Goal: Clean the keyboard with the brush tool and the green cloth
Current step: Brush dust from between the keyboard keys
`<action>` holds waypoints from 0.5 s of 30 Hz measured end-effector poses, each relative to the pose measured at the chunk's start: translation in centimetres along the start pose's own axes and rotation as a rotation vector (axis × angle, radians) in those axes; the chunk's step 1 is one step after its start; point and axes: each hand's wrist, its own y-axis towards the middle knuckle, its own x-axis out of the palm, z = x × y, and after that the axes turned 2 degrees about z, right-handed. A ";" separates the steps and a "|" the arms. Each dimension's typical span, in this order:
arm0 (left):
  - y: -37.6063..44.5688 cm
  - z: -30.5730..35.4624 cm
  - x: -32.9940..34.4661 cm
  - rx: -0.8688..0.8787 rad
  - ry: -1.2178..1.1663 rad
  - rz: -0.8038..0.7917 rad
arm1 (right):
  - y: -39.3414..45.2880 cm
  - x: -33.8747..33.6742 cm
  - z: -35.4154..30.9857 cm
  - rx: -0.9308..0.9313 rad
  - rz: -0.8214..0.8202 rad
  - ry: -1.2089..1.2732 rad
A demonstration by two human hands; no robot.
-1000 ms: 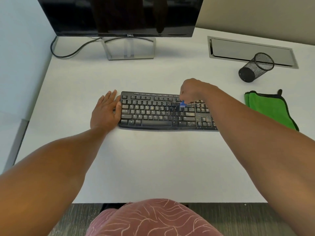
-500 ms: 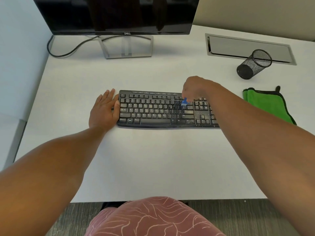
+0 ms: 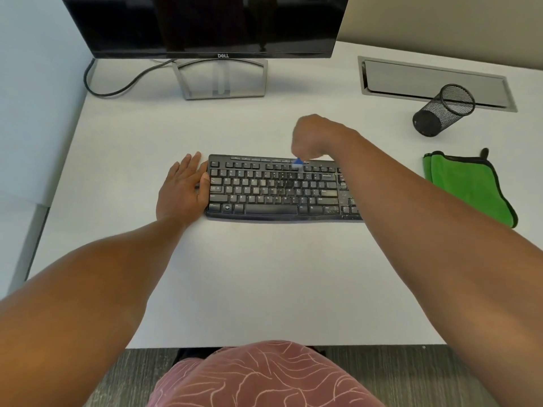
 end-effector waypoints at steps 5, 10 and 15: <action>0.0 -0.1 0.0 0.003 0.000 0.007 | 1.6 0.5 -4.7 -0.083 0.048 0.251; 0.1 -0.1 0.1 0.007 -0.009 0.012 | 2.6 1.9 -8.4 -0.157 0.038 0.519; 0.0 -0.2 0.0 0.014 -0.022 0.018 | 3.1 2.4 -10.4 -0.176 -0.010 0.424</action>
